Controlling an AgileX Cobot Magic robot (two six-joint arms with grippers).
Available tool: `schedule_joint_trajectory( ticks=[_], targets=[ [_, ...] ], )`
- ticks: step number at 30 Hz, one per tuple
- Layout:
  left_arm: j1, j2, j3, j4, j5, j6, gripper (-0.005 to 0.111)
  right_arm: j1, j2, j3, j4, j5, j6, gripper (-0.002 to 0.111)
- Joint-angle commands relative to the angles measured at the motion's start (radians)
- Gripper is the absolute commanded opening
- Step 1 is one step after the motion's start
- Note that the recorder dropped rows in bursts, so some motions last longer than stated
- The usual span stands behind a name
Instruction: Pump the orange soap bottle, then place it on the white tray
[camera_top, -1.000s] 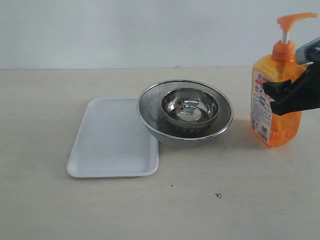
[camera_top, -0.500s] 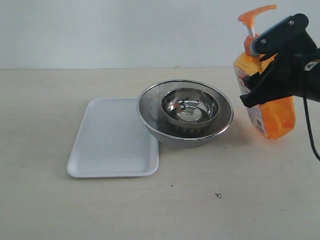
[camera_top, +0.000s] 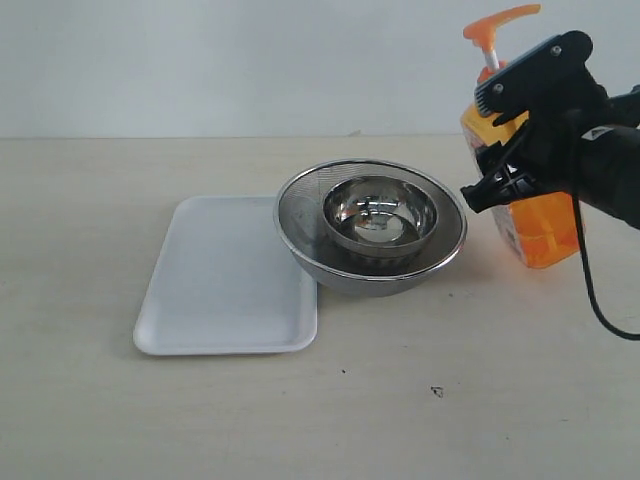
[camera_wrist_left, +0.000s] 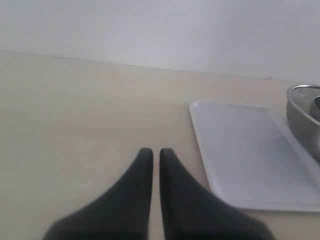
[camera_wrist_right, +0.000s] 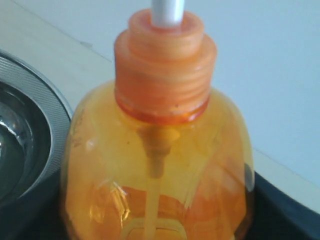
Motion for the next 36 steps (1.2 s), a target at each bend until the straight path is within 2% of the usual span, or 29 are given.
schedule_joint_trajectory(
  ticks=[1,20,22,25,26,27,32,36],
  targets=[
    [0.003,-0.002,0.004,0.003,-0.012,-0.005,0.005,0.001,-0.004,-0.018,-0.022,-0.085,0.024,0.0],
    [0.003,-0.002,0.004,0.003,-0.028,-0.005,0.005,0.001,-0.004,-0.018,-0.022,-0.07,0.062,0.0],
    [0.003,-0.002,0.004,0.026,-0.087,-0.005,0.005,0.001,-0.004,-0.018,-0.022,-0.07,0.065,0.0],
    [0.001,-0.002,0.004,-0.097,-0.442,-0.099,0.005,0.001,-0.004,-0.018,-0.022,-0.07,0.095,0.0],
    [0.001,-0.002,0.004,-0.085,-0.508,-0.116,0.005,0.001,-0.004,-0.018,-0.022,-0.07,0.095,0.0],
    [0.001,-0.002,-0.008,-0.06,-0.518,-0.116,0.005,0.001,-0.004,-0.018,-0.022,-0.072,0.095,0.0],
    [0.001,0.03,-0.213,0.15,-0.381,-0.282,0.005,0.001,0.026,-0.018,-0.058,-0.072,0.109,0.0],
    [-0.015,0.17,-0.323,0.16,-0.323,-0.285,0.005,0.001,0.065,-0.018,-0.06,-0.08,0.122,0.0]
  ],
)
